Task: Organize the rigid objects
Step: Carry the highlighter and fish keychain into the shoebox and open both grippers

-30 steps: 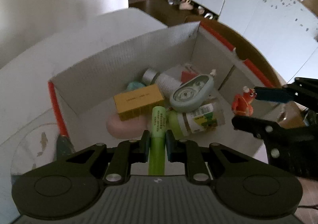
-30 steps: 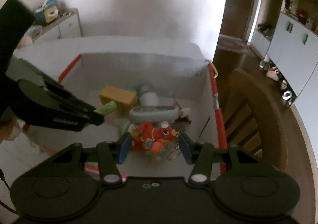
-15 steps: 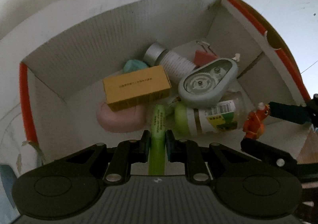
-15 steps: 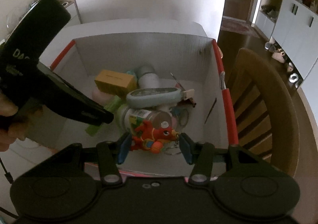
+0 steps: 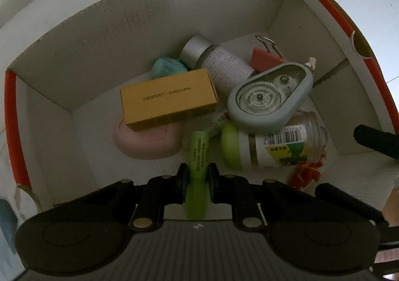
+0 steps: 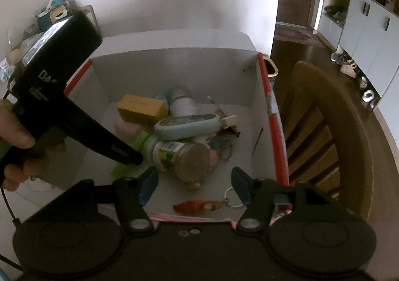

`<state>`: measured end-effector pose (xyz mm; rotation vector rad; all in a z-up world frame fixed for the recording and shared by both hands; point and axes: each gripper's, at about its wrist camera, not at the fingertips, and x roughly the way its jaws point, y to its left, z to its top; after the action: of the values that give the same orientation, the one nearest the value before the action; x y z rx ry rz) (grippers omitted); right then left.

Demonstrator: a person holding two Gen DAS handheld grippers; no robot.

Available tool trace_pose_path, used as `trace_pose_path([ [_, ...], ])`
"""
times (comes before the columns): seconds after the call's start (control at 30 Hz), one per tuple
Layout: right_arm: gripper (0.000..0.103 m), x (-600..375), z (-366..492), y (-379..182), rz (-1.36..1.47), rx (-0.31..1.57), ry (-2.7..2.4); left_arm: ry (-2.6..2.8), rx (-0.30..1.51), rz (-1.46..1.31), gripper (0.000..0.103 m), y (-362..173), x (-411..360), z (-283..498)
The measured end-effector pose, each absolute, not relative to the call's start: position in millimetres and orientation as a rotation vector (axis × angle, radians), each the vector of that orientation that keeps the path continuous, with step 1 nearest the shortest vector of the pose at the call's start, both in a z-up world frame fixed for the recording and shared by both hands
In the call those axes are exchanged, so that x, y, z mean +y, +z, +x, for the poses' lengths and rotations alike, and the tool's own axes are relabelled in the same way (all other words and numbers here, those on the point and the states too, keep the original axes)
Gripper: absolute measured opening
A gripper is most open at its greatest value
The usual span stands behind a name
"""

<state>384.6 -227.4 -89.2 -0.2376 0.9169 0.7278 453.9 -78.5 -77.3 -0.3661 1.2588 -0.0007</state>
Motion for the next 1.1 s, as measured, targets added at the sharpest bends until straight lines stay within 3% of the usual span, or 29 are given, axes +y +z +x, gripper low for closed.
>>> trace_pose_path([
  [0.77,0.074,-250.3,354.9,-45.4,-0.116,0.817,0.718,-0.035,1.041,-0.368,0.017,-19.5,-82.2,389.5],
  [1.1,0.084,-252.1,320.6,-20.4,-0.046,0.747,0.712,-0.010,0.892,-0.371,0.017,11.1,-68.4,344.4],
])
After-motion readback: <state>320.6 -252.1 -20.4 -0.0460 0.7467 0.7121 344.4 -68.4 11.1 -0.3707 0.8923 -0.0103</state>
